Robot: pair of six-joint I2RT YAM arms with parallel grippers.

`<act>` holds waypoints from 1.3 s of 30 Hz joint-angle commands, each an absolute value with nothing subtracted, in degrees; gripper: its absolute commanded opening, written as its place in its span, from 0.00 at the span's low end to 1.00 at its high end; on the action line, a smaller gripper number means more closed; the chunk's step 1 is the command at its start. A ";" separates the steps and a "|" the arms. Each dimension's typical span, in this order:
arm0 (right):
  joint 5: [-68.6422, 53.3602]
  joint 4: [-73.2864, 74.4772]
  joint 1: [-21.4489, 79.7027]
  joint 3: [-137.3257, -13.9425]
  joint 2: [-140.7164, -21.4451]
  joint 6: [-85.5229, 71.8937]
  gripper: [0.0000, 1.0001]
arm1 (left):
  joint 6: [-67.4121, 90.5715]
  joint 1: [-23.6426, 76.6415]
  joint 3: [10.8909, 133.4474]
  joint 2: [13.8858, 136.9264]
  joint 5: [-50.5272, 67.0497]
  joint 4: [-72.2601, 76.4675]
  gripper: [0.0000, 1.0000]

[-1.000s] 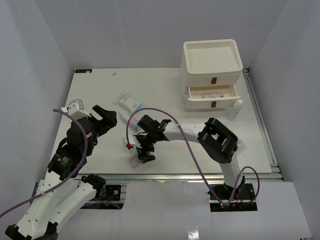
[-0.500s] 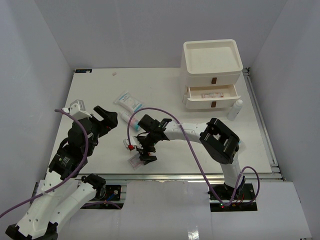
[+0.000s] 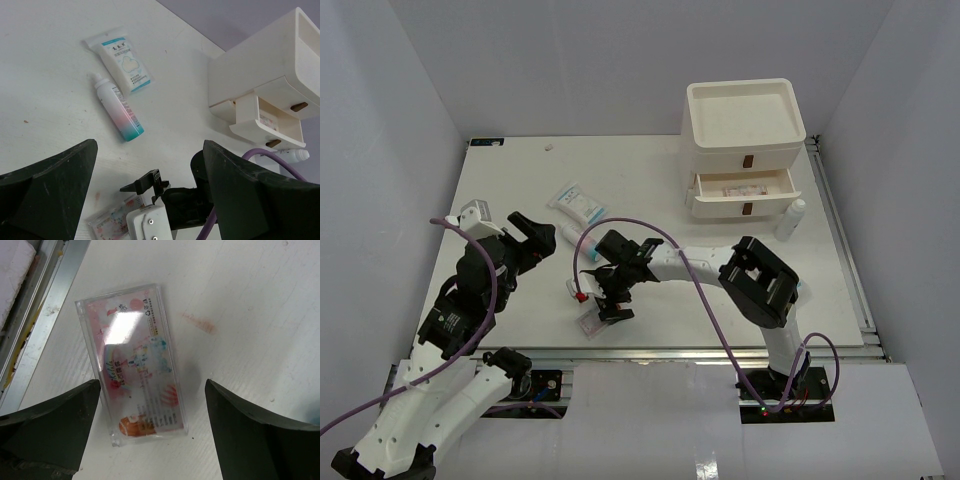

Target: Organize the makeup

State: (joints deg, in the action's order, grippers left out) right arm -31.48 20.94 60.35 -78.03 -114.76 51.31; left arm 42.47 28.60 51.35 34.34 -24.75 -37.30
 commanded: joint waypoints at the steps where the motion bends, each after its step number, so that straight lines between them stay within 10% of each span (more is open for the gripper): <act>1: -30.94 20.02 61.32 -76.45 -114.50 53.33 0.93 | 42.43 28.56 50.89 34.63 -24.35 -36.32 0.98; 14: -30.85 20.39 62.31 -75.03 -113.44 53.58 0.98 | 42.63 28.56 50.51 34.37 -24.35 -36.21 0.98; 25: -29.51 20.55 62.31 -73.92 -111.57 51.57 0.60 | 42.98 28.56 49.68 34.01 -24.02 -35.44 0.98; 31: -30.49 22.54 62.31 -73.89 -108.55 49.96 0.12 | 43.24 28.56 49.10 34.20 -23.17 -34.50 0.98; 39: -30.24 26.27 56.65 -72.33 -97.81 48.59 0.08 | 43.68 28.56 45.68 34.79 -19.07 -30.33 0.98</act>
State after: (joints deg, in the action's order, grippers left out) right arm -29.76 23.50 60.97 -72.29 -105.12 49.44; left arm 43.17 28.60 48.10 34.37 -22.68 -34.21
